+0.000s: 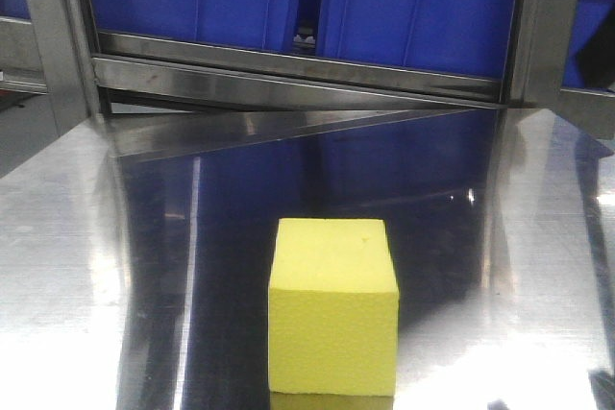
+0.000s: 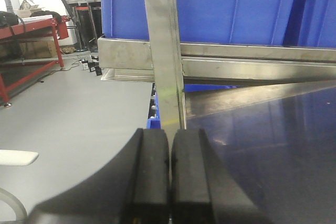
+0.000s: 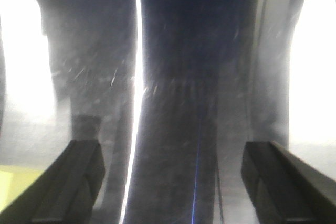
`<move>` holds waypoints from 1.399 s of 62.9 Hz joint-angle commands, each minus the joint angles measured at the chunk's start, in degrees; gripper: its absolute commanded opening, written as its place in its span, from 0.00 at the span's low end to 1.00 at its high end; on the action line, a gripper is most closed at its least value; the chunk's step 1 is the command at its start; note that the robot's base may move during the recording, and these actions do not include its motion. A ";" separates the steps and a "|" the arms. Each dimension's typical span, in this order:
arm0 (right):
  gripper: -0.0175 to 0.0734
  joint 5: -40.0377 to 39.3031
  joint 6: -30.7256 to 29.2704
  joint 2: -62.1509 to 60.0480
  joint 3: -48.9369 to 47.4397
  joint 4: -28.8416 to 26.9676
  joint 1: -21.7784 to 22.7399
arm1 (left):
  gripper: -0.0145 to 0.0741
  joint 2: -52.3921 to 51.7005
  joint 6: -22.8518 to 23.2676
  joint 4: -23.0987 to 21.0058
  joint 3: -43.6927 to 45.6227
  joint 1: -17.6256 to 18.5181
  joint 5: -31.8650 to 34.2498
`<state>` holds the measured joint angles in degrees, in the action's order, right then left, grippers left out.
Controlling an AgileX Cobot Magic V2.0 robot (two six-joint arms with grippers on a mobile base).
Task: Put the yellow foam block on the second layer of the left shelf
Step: 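Lower the right gripper over the yellow foam block and close on it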
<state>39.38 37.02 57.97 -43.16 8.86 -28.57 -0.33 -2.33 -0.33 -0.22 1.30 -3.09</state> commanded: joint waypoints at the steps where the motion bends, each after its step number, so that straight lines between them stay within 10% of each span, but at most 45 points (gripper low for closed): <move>1: 0.86 0.82 4.07 4.00 -6.19 1.13 -3.07 | 0.30 -1.15 0.22 -0.29 -1.60 -0.14 4.73; 33: 0.83 6.43 17.35 23.91 -22.84 1.13 -17.83 | 0.30 -1.15 0.22 -0.29 -1.60 -0.14 4.73; 88: 0.83 7.90 24.22 30.54 -23.47 1.18 -26.75 | 0.30 -1.15 0.22 -0.29 -1.60 -0.14 4.73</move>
<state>48.13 61.14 89.68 -64.54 8.86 -54.89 -0.33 -2.33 -0.33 -0.22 1.30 -3.09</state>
